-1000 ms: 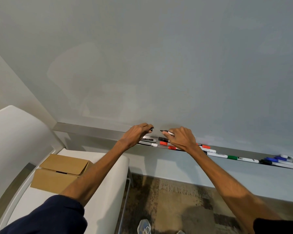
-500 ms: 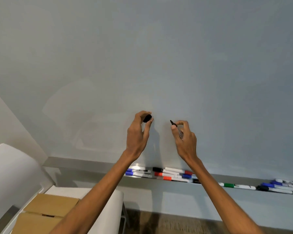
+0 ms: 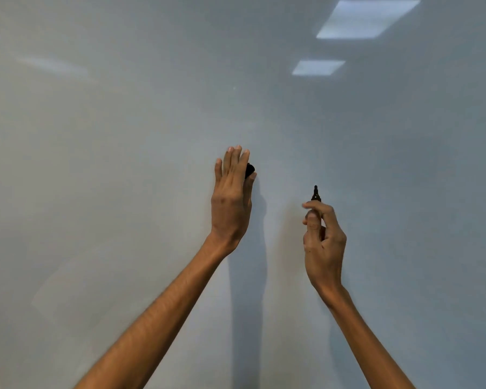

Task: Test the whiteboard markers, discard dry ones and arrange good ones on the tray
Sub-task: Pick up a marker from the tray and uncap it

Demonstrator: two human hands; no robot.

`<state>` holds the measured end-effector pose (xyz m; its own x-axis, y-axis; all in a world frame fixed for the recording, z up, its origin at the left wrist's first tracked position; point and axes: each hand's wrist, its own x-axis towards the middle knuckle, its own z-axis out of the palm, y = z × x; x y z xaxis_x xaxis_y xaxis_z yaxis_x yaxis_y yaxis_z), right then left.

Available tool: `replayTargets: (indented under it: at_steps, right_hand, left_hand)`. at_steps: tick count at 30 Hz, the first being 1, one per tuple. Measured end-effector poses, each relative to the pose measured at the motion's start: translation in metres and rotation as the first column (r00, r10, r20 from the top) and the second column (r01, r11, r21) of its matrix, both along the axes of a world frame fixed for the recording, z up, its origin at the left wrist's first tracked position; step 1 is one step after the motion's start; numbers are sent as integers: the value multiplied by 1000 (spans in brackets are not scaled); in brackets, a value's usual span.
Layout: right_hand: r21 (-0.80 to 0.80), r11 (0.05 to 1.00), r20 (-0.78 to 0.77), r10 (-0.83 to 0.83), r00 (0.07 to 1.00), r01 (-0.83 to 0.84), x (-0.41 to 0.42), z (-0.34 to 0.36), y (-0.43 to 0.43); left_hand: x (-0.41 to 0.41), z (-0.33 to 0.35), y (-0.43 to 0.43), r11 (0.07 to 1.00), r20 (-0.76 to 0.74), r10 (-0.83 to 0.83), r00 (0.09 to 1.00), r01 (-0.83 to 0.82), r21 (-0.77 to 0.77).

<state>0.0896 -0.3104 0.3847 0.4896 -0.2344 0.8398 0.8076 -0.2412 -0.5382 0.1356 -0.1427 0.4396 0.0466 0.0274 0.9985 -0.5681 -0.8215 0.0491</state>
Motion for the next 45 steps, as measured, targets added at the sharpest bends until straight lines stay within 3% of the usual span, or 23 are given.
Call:
replayTargets:
  at_steps: [6,11,16,21,25,31,35,45]
  right_hand:
    - [27,986,91,162,983,-165,-5,83,-21]
    - [-43,964,148,266,953,-262,-5,127,-33]
    - [-137,976,194,192,962,-167,6,146,-33]
    - [-51,990,259,139,956,-130,15,153,-24]
    - [53,993,195,97,976,-109,27,158,-18]
    - [-15,992,148,123,981,-122,35,142,-22]
    - [72,982,136,162,978,-172,36,119,-38]
    - [-15,990,24,144,989,-144,30,41,-44]
  left_hand:
    - [19,62,-22,988,110,137,984,-145,61]
    - [29,81,-36,978,96,193,976,-200,66]
    - [31,80,-41,974,55,221,974,-223,45]
    - [27,80,-45,966,3,256,967,-256,36]
    - [25,79,-47,962,-21,272,962,-271,29]
    - [26,79,-46,964,5,263,965,-263,31]
    - [24,77,-47,968,3,250,968,-250,34]
    - [21,53,-64,965,-53,261,964,-258,45]
